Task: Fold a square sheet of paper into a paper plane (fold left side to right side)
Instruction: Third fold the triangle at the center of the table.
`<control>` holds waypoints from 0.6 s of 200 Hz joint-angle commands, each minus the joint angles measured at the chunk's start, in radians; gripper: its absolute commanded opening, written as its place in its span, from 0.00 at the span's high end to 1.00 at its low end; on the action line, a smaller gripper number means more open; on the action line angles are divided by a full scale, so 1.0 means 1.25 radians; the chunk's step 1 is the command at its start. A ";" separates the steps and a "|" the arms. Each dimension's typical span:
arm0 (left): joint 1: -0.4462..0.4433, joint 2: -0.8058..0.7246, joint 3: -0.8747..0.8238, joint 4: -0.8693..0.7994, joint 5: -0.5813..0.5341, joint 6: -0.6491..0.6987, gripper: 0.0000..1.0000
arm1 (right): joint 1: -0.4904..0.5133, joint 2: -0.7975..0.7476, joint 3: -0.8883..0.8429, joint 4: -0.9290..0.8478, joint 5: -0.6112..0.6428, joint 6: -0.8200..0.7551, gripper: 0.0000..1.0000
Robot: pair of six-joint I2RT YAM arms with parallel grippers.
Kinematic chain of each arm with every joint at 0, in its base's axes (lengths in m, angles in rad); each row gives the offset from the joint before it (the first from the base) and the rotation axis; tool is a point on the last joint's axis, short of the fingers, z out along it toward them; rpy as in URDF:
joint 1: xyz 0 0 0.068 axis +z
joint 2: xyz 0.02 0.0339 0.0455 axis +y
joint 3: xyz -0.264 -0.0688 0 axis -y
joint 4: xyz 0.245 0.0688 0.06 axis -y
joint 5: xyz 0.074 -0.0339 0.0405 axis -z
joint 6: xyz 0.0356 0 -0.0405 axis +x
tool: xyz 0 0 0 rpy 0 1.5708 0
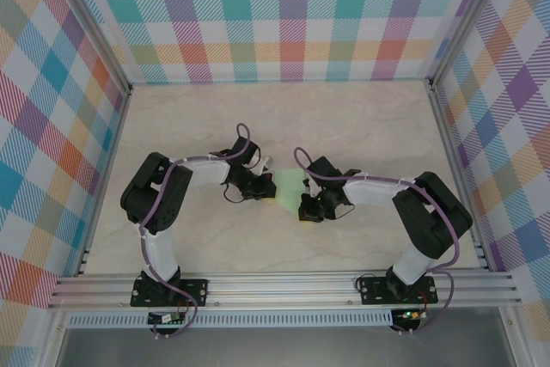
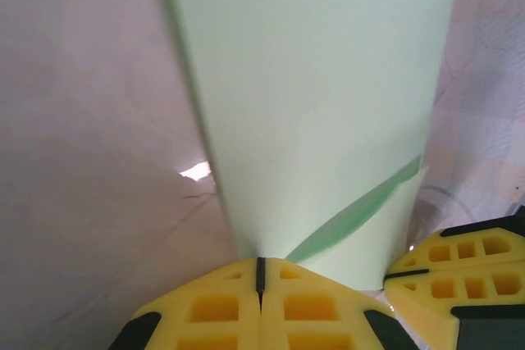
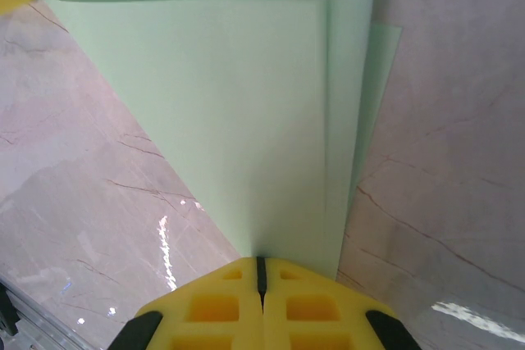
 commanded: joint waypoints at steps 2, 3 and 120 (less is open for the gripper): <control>0.048 -0.016 0.003 -0.082 -0.116 0.038 1.00 | -0.006 0.018 -0.022 -0.111 0.075 -0.017 1.00; 0.048 -0.018 0.003 -0.083 -0.115 0.038 1.00 | -0.006 0.018 -0.021 -0.111 0.074 -0.017 1.00; -0.137 -0.033 0.027 0.052 -0.029 -0.096 0.99 | -0.007 0.014 -0.018 -0.101 0.069 -0.011 0.99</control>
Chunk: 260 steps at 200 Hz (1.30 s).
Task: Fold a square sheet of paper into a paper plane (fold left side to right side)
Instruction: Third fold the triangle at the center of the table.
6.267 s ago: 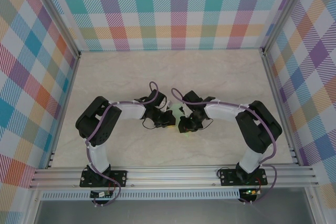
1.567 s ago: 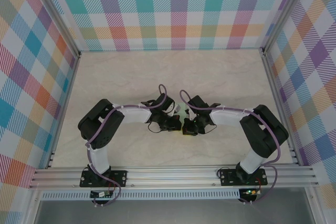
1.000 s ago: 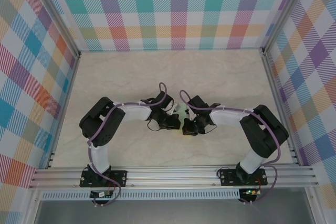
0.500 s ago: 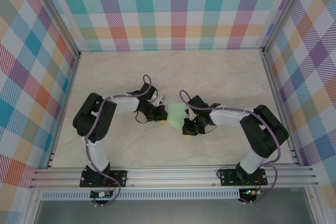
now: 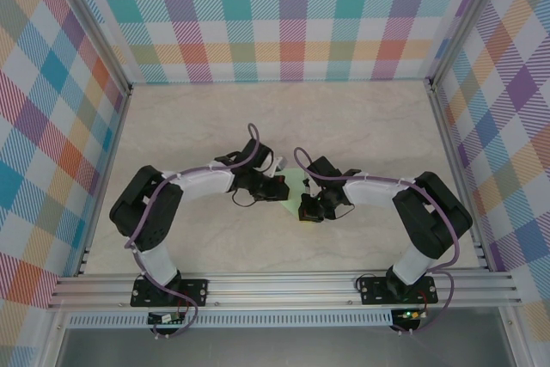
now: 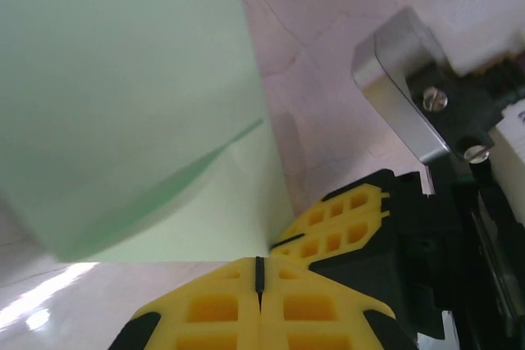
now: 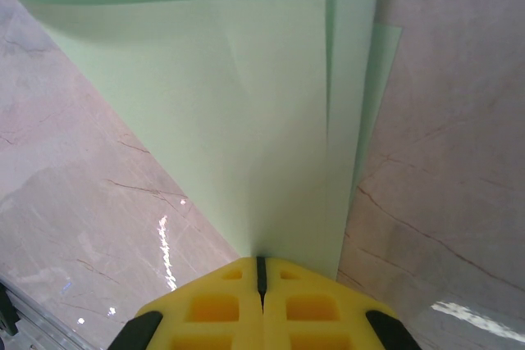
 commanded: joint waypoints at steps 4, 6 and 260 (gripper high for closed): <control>-0.010 0.075 0.036 0.028 0.010 -0.028 0.99 | -0.006 0.014 -0.018 -0.100 0.068 -0.011 0.99; -0.011 0.080 0.038 0.029 0.010 -0.029 0.99 | -0.006 0.014 -0.018 -0.099 0.068 -0.011 0.99; -0.012 0.171 0.063 -0.044 -0.136 -0.007 1.00 | 0.002 -0.141 0.036 -0.149 0.026 0.001 0.99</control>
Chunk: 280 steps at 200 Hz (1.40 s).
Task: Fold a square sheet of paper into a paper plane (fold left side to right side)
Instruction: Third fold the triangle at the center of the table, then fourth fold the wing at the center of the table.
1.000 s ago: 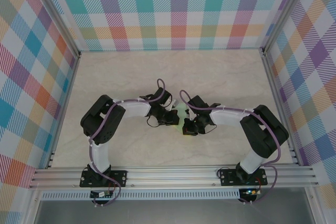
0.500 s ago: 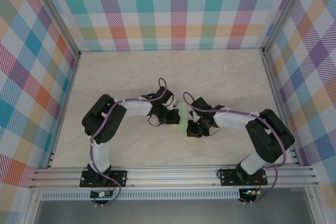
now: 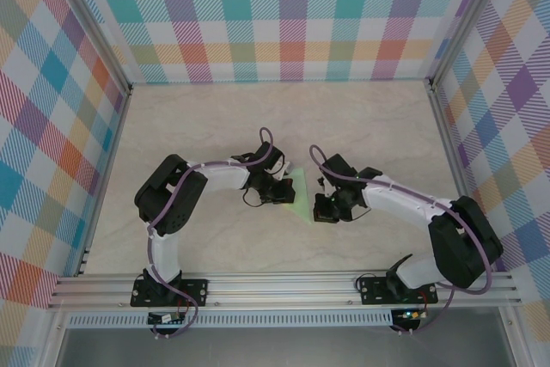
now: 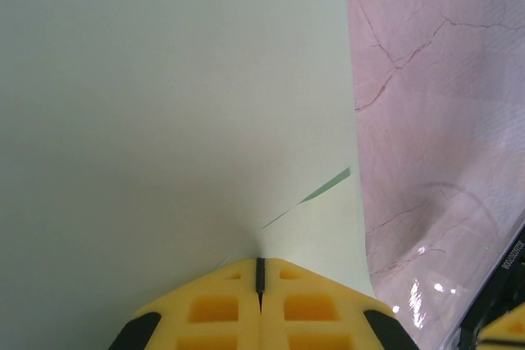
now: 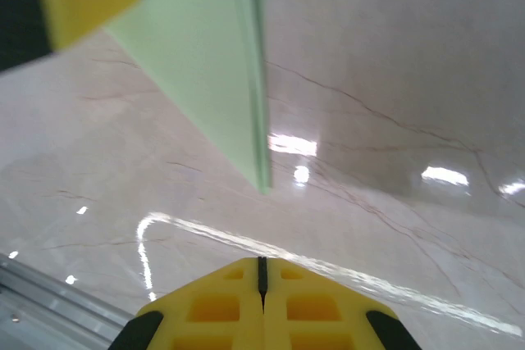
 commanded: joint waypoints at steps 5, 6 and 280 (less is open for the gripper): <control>0.001 0.030 -0.010 -0.042 -0.103 0.008 1.00 | 0.017 0.061 0.036 0.064 -0.042 0.018 0.99; 0.001 0.030 -0.010 -0.042 -0.103 0.008 1.00 | 0.018 0.063 0.037 0.067 -0.043 0.019 0.99; 0.103 -0.265 -0.176 0.036 -0.036 -0.058 0.46 | -0.033 0.211 0.144 0.165 -0.024 -0.265 0.56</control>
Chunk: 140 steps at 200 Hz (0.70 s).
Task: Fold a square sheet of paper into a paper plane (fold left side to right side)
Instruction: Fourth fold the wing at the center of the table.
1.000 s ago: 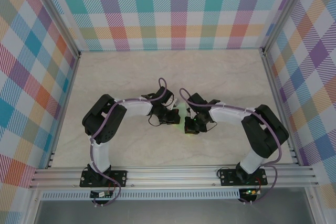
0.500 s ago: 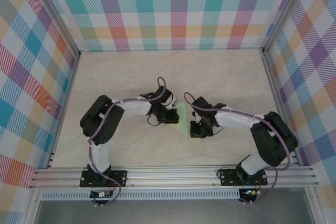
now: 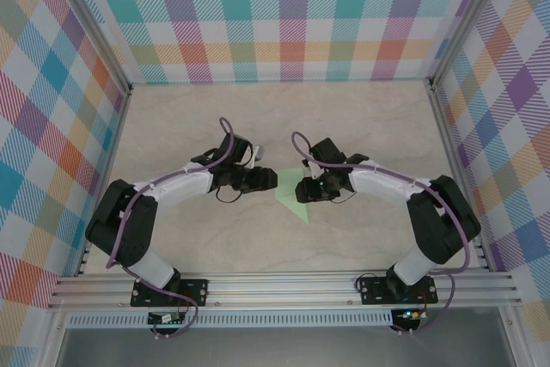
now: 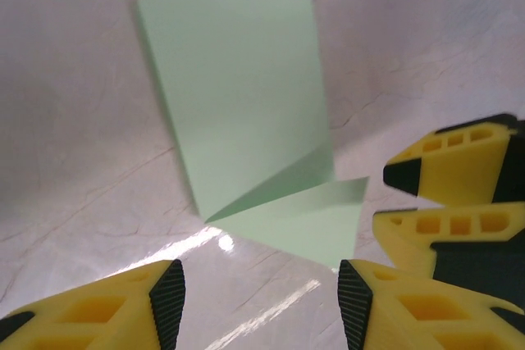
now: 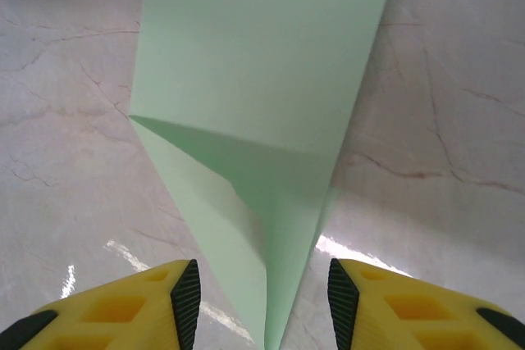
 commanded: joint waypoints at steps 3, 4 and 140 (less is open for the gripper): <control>0.002 0.019 -0.022 0.052 0.022 -0.035 0.46 | -0.009 0.057 0.029 0.041 -0.069 -0.059 0.57; 0.002 0.019 -0.022 0.052 0.022 -0.036 0.46 | -0.009 0.059 0.030 0.041 -0.070 -0.060 0.57; -0.030 0.122 0.005 0.147 0.079 -0.106 0.43 | -0.027 0.047 0.002 0.037 -0.007 -0.049 0.92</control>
